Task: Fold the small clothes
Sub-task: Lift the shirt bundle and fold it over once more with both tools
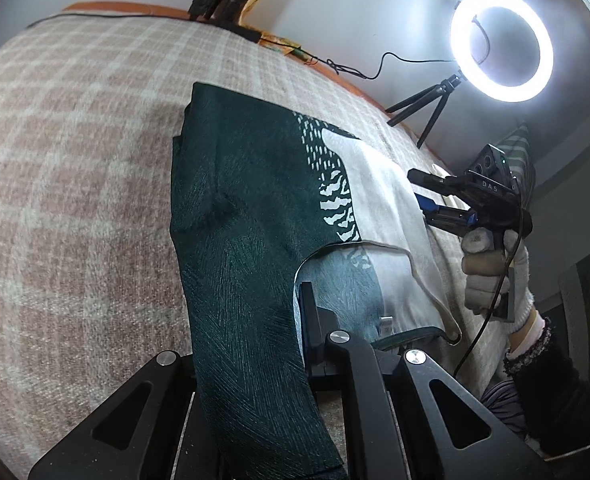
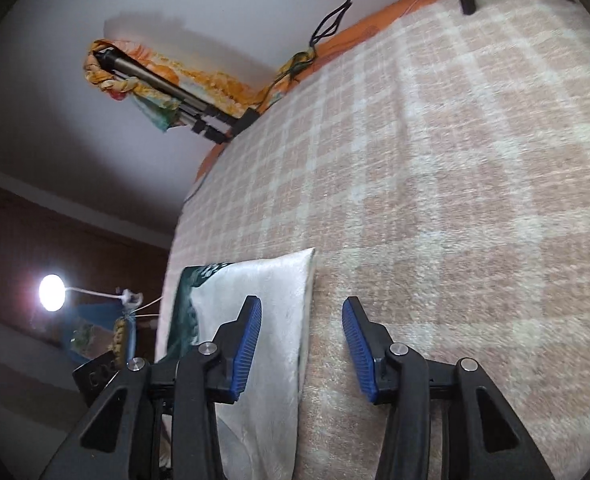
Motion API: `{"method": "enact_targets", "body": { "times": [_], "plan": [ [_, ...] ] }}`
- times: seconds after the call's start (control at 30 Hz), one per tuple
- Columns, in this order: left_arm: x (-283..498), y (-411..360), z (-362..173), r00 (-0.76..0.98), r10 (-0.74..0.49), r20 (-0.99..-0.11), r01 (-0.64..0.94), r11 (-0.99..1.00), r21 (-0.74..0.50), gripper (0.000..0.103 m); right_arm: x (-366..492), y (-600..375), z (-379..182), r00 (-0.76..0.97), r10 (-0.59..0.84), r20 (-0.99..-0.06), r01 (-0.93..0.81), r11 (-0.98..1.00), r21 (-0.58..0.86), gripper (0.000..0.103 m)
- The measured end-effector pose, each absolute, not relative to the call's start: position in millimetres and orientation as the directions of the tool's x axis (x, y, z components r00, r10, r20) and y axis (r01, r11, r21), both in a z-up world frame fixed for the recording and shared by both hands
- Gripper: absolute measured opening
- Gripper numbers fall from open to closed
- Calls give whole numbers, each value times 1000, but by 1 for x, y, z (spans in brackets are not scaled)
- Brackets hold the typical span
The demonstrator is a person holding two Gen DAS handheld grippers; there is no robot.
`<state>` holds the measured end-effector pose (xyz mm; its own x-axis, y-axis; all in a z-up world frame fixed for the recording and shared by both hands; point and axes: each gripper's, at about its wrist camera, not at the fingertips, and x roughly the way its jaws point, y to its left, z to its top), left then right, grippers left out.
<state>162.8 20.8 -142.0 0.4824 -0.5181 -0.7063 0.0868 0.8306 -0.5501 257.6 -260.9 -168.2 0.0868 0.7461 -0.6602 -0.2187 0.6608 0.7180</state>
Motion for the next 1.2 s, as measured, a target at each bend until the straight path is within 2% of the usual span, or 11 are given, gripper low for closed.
{"method": "enact_targets", "body": {
  "times": [0.07, 0.23, 0.3, 0.37, 0.43, 0.73, 0.9, 1.2],
  "plan": [
    [165, 20, -144, 481, -518, -707, 85, 830, -551, 7, 258, -258, -171, 81, 769, -634, -216, 634, 742, 41],
    [167, 18, -143, 484, -518, -705, 85, 830, -551, 7, 257, -227, -169, 67, 776, -627, -290, 616, 732, 37],
    [169, 17, -142, 485, -516, -706, 86, 832, -549, 7, 257, -215, -170, 68, 770, -635, -295, 623, 724, 30],
    [170, 17, -142, 490, -513, -705, 88, 833, -546, 7, 256, -208, -171, 71, 756, -650, -290, 640, 712, 9],
    [168, 17, -137, 503, -508, -699, 95, 836, -540, 7, 252, -199, -169, 81, 727, -681, -304, 669, 678, 2],
    [152, 11, -117, 544, -477, -690, 153, 865, -477, 6, 220, -177, -99, 271, 609, -745, -475, 758, 446, 0],
    [147, 3, -106, 565, -472, -676, 185, 872, -454, 6, 209, -173, -77, 311, 591, -744, -505, 766, 397, 0],
    [141, -25, -85, 591, -475, -652, 260, 877, -404, 6, 197, -199, -49, 364, 598, -714, -502, 772, 390, 0]
  ]
}}
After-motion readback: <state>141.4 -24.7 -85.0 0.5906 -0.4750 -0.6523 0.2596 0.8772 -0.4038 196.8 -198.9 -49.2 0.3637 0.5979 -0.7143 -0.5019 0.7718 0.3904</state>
